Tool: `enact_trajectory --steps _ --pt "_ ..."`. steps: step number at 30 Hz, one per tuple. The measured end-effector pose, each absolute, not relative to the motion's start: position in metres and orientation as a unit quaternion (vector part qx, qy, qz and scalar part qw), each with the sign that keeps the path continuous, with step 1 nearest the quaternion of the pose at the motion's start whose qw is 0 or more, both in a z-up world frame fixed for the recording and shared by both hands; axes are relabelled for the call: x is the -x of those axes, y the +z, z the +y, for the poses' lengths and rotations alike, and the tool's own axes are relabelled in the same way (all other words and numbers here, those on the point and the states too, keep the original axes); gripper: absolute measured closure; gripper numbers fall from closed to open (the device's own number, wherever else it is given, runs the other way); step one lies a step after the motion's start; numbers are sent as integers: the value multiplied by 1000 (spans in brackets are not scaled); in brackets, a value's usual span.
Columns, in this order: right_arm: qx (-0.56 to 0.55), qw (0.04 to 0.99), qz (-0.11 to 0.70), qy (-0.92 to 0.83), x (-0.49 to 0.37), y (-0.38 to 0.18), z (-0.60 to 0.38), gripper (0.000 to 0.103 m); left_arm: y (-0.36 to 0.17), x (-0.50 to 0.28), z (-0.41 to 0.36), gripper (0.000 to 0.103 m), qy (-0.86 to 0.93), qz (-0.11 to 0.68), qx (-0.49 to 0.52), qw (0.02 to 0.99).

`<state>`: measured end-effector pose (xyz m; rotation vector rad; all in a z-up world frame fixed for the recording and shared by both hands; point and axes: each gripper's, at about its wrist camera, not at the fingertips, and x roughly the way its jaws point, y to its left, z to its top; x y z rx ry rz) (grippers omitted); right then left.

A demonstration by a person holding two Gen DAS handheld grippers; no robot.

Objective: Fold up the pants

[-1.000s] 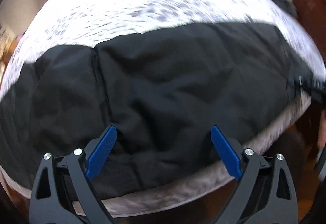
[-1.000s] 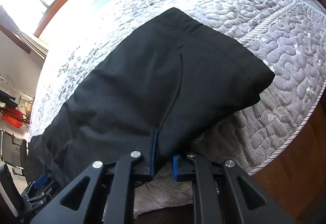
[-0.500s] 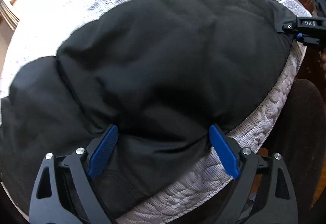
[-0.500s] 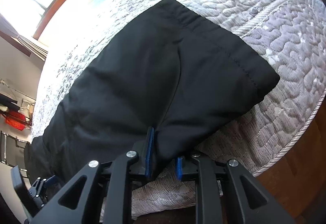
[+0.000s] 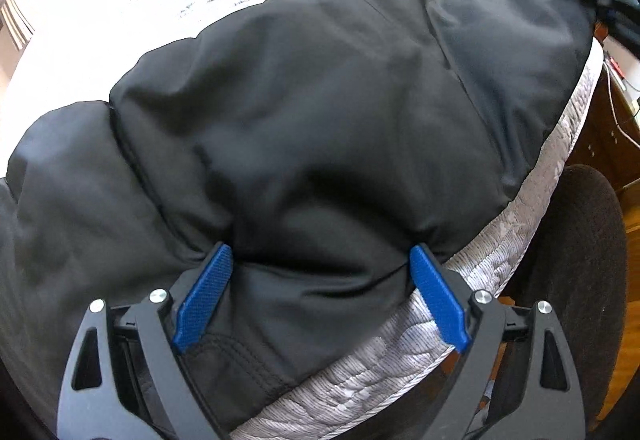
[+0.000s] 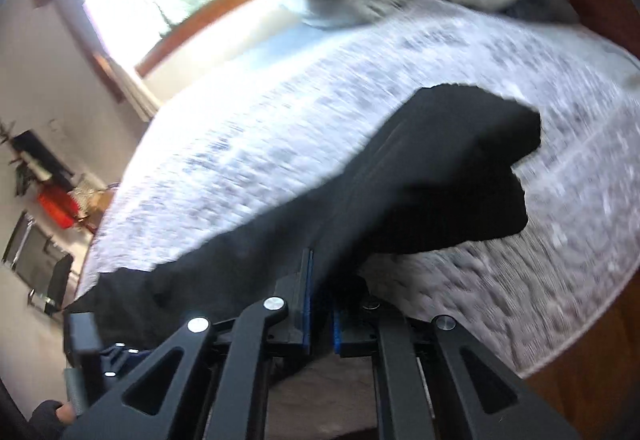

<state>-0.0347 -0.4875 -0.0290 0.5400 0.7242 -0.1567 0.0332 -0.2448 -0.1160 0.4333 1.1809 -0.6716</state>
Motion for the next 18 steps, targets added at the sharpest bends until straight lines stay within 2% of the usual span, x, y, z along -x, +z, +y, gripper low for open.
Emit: enact_trajectory --steps 3,10,12,14,16,18 --pt "-227 912 338 -44 26 -6 -464 96 -115 -36 -238 14 -310 543 -194 756" --pt "-112 930 347 40 7 21 -384 96 -105 -50 -221 24 -312 551 -149 759" --pt "-87 930 352 67 5 23 -362 96 -98 -55 -210 33 -313 556 -122 760" --pt "-57 925 363 91 1 20 -337 96 -89 -60 -193 36 -309 567 -89 758" --pt "-34 919 375 114 0 15 -318 96 -75 -62 -170 36 -289 561 -72 772" --pt "-7 911 390 130 -1 6 -299 96 -62 -62 -150 35 -244 539 -101 800"
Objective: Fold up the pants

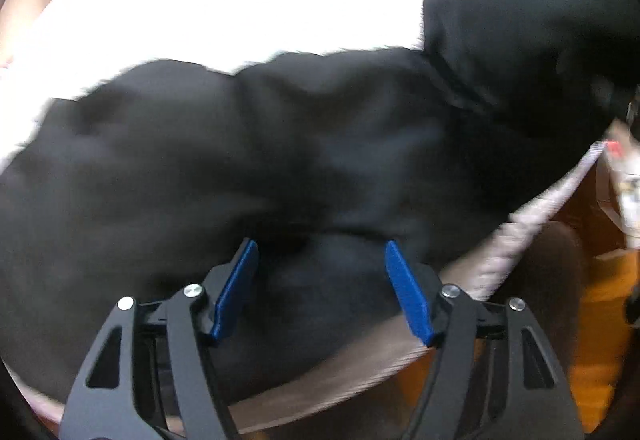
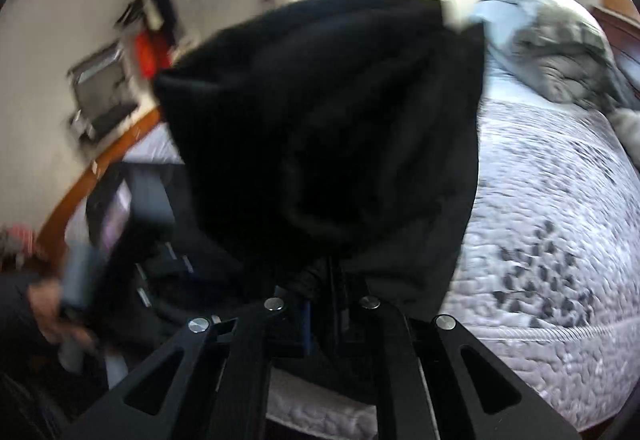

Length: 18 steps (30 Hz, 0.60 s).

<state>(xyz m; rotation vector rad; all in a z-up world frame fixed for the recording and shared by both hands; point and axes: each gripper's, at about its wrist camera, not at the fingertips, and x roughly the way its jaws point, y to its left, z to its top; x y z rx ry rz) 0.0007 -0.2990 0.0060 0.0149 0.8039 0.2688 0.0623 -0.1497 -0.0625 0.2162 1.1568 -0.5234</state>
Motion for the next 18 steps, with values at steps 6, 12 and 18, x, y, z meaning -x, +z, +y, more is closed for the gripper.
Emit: enact_trajectory --steps 6,12,18 --pt "28 880 441 176 -5 -35 -252 96 -41 -74 -85 30 -175 515 -104 833" --pt "59 852 486 185 -7 -75 -225 95 -20 -87 -52 30 -178 513 -52 838" --pt "46 845 498 189 -6 -85 -218 87 11 -93 -55 12 -221 496 18 840"
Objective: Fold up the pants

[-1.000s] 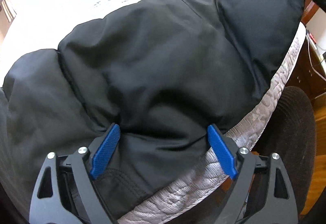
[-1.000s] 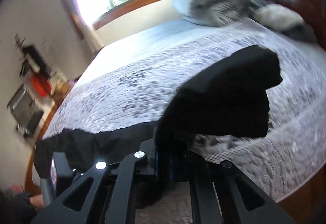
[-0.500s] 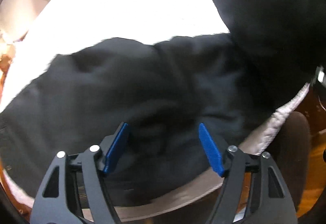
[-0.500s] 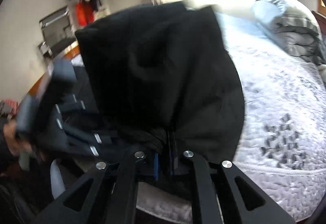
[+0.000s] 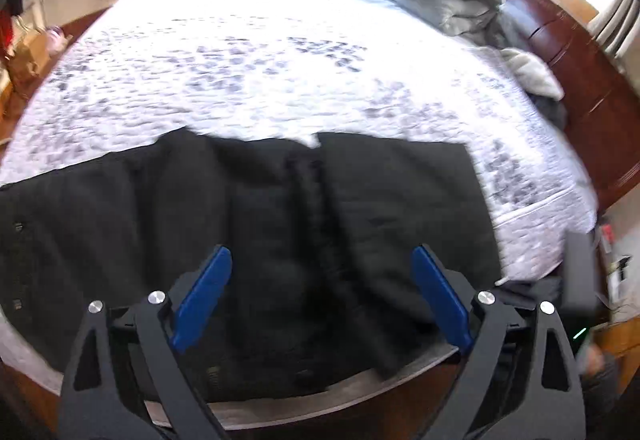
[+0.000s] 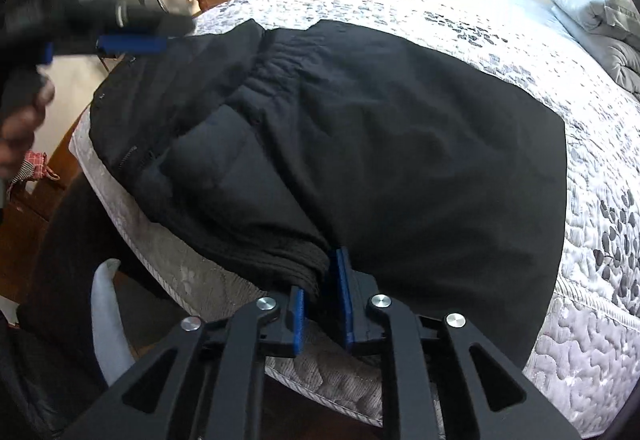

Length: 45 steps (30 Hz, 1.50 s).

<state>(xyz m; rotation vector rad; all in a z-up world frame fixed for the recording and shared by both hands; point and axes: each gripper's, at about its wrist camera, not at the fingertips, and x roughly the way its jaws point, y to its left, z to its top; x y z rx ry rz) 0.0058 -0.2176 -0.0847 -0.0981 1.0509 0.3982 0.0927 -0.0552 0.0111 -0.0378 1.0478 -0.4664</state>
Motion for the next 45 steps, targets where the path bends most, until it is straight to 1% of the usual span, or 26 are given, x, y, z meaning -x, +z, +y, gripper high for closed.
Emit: enact_trajectory --steps 6,8,9,10,15,17,18,19,20,23,27,30,31,33,37,40,45 --pt "41 846 495 193 -1 -80 -218 79 -31 -94 -115 12 -252 538 -40 803" --pt "39 846 495 196 1 -79 -220 76 -49 -89 -125 15 -239 556 -68 793" --pt "36 846 494 197 2 -79 -221 76 -57 -87 -128 20 -232 563 -83 789" --pt "31 846 494 199 2 -79 -222 75 -65 -87 -125 22 -226 574 -99 781" --pt "4 837 504 212 3 -74 -230 73 -77 -85 -117 21 -228 587 -104 770" --pt "-2 836 505 218 5 -69 -236 70 -78 -84 -120 21 -227 583 -117 771" --pt "-14 836 500 227 8 -63 -241 67 -78 -82 -119 20 -229 581 -120 772" --pt "-27 837 492 235 10 -58 -246 62 -79 -80 -119 20 -234 577 -125 772" --pt "-48 841 481 245 13 -49 -254 59 -79 -79 -118 20 -238 575 -126 773" --pt "-76 848 464 244 12 -32 -265 58 -75 -76 -110 20 -247 573 -118 772" --pt "-50 844 474 244 5 -34 -250 58 -69 -72 -96 20 -249 568 -113 776" --pt "-34 836 493 236 -2 -48 -237 63 -64 -69 -92 14 -241 562 -120 782" --pt "-35 833 497 239 -4 -51 -233 66 -62 -67 -90 14 -239 558 -125 785" --pt "-24 826 511 238 -7 -60 -225 65 -58 -64 -89 14 -237 552 -132 789" --pt "-2 821 524 226 -10 -71 -214 63 -47 -67 -79 15 -217 544 -135 799" --pt "3 822 520 230 -11 -69 -210 52 -39 -69 -60 15 -194 540 -112 811" --pt "59 828 511 223 -13 -67 -190 50 -31 -74 -20 15 -144 541 -70 826"
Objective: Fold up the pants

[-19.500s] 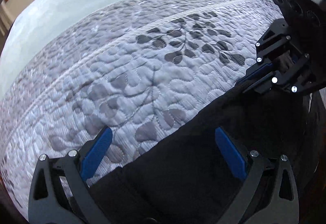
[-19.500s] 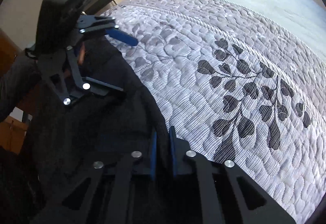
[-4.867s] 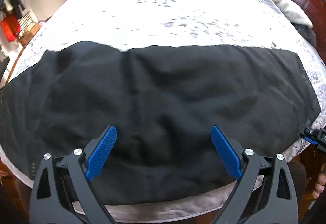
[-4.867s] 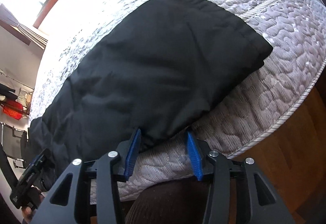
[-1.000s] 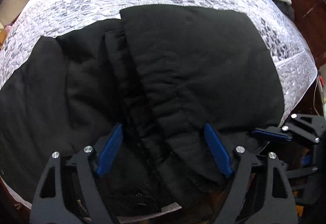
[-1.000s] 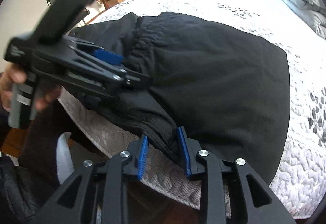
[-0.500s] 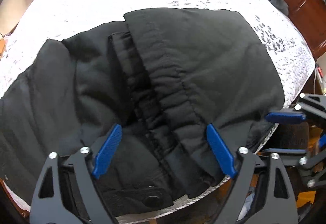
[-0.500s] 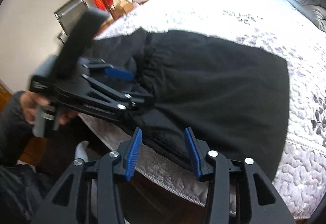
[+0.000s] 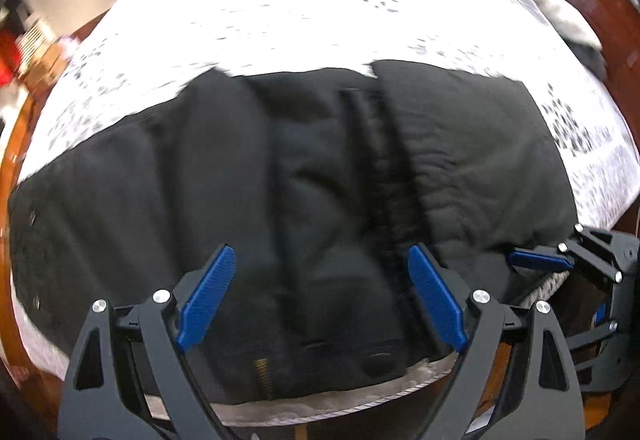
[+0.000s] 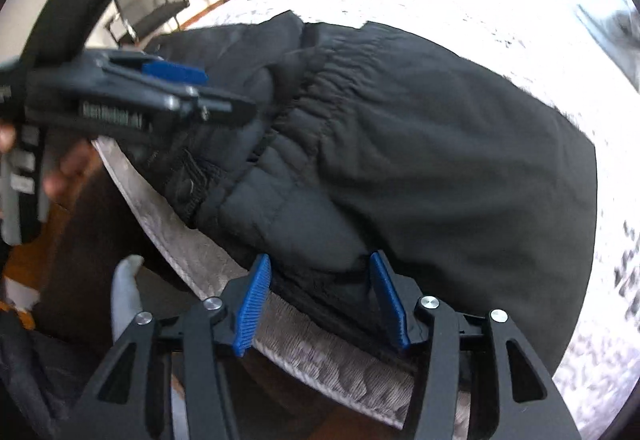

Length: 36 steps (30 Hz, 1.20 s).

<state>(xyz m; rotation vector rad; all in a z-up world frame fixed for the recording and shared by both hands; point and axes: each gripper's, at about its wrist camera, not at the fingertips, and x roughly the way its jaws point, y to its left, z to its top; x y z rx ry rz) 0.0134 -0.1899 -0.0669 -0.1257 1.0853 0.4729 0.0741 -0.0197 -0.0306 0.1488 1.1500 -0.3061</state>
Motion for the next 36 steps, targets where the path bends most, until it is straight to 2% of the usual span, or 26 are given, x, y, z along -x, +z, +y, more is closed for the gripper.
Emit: enact_trajectory --steps 1,2,3,5,7,9,14,18,21,23,27,30,36 --pt "71 829 510 219 -14 -68 -185 56 -30 -74 -12 15 -131 541 -63 828" --pt "76 828 508 223 -15 -68 -183 66 -29 -74 -6 15 -122 541 -58 830" --pt "76 829 506 227 -15 -67 -180 68 -29 -74 2 15 -113 541 -51 832" --pt "72 830 504 229 -17 -66 -181 82 -27 -73 14 15 -102 542 -41 833" --pt "61 831 501 234 -17 -62 -184 90 -26 -70 21 15 -93 543 -33 834" --pt "47 829 502 243 -17 -59 -184 92 -25 -67 24 15 -88 542 -30 835" --pt "30 818 520 243 -22 -70 -182 91 -31 -61 33 14 -78 543 -17 836" --pt "-2 815 532 231 -25 -69 -186 85 -35 -63 42 14 -49 551 -16 833" --pt "-15 815 534 227 -23 -61 -189 75 -34 -61 54 14 -37 551 -3 834" --pt "-24 816 530 229 -19 -51 -187 59 -33 -60 63 13 -22 552 2 834" --pt "-16 828 507 237 -10 -30 -175 62 -33 -55 77 13 -9 550 4 835" --pt "-92 826 503 237 -17 -22 -187 65 -33 -51 87 13 -7 551 12 834" --pt "-101 817 543 169 -33 -47 -189 66 -32 -44 106 12 7 548 17 836"
